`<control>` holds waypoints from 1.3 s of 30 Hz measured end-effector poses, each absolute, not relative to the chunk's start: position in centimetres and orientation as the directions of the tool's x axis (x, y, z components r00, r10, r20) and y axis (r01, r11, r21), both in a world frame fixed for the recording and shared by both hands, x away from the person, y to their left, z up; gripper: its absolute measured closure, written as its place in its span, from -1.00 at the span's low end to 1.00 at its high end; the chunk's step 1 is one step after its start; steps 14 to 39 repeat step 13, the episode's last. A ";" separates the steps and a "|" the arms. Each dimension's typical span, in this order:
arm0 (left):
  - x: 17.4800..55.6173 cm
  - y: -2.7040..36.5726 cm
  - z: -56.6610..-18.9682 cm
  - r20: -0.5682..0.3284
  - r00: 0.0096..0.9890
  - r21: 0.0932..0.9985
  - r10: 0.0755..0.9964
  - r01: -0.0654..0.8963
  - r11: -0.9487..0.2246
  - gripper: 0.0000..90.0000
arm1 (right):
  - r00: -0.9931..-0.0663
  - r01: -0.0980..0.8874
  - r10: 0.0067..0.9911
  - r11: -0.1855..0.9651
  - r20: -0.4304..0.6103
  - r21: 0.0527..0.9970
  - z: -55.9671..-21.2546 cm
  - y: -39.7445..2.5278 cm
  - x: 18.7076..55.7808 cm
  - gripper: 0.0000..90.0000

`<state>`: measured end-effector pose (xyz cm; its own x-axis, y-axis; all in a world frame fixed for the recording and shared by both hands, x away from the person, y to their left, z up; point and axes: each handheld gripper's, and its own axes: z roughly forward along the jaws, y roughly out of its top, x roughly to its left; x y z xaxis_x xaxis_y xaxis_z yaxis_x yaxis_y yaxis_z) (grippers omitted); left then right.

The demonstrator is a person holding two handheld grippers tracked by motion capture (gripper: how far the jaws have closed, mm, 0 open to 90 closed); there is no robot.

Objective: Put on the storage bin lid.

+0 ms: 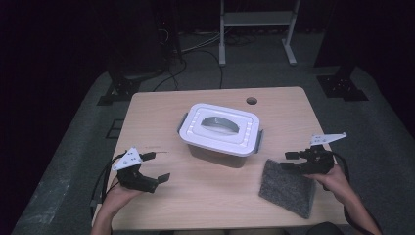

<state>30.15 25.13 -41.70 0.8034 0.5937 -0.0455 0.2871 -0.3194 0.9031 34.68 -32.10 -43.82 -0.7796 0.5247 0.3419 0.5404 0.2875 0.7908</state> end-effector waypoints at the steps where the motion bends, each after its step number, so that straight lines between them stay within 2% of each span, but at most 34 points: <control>1: 30.1 25.1 -41.7 -0.045 0.803 0.903 0.594 0.287 -0.319 -0.95 | -0.779 0.542 0.525 0.287 0.344 0.790 -43.9 -32.1 34.6 -0.21; 39: 30.2 25.1 -41.7 -0.049 0.804 0.906 0.593 0.286 -0.313 -0.95 | -0.783 0.538 0.515 0.279 0.349 0.796 -44.2 -32.2 33.7 -0.23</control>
